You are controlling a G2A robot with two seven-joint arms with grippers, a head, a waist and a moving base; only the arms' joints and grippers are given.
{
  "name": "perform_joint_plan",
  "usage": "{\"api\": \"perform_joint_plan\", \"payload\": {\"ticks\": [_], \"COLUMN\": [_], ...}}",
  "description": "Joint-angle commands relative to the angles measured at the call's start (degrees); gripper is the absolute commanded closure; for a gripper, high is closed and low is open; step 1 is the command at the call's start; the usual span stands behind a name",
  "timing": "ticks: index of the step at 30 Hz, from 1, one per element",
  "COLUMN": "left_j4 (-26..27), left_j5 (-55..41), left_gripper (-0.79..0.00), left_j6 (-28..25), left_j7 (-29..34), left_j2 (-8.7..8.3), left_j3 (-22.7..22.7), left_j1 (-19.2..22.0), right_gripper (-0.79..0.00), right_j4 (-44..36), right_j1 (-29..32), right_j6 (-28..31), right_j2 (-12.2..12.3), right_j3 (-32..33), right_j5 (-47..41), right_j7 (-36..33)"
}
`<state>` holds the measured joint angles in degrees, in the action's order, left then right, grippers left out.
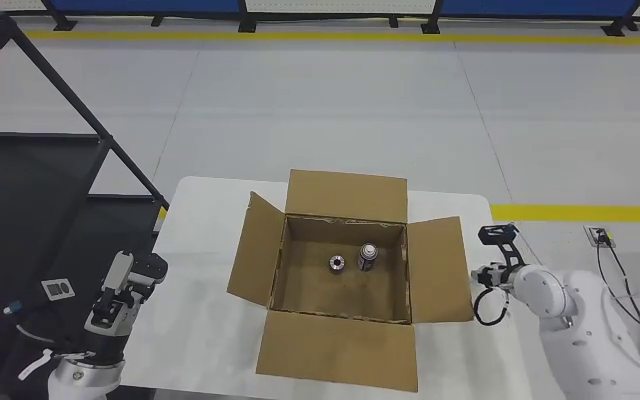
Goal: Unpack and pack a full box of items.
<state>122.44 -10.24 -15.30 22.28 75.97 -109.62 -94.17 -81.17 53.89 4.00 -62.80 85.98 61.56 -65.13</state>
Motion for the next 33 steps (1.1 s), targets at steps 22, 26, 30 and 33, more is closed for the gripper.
{"api": "perform_joint_plan", "payload": {"ticks": [22,26,30,33], "left_j4": [0.0,0.0,0.0,0.0], "left_j5": [0.0,0.0,0.0,0.0], "left_gripper": [-0.785,-0.785,-0.785,-0.785], "left_j6": [0.0,0.0,0.0,0.0], "left_j7": [0.0,0.0,0.0,0.0], "left_j2": [0.0,0.0,0.0,0.0], "left_j3": [0.0,0.0,0.0,0.0], "left_j1": [0.0,0.0,0.0,0.0], "right_gripper": [-0.785,-0.785,-0.785,-0.785], "right_j4": [-37.9,-46.1,-45.0,-38.8], "right_j1": [12.6,12.3,5.4,-2.0], "right_j6": [-11.8,-4.9,1.0,3.5], "right_j2": [1.2,1.3,0.9,0.0], "right_j3": [12.8,7.4,-4.5,-14.7], "right_j5": [-3.1,-6.2,-7.4,-9.9], "right_j7": [5.5,3.7,1.5,-0.7]}}
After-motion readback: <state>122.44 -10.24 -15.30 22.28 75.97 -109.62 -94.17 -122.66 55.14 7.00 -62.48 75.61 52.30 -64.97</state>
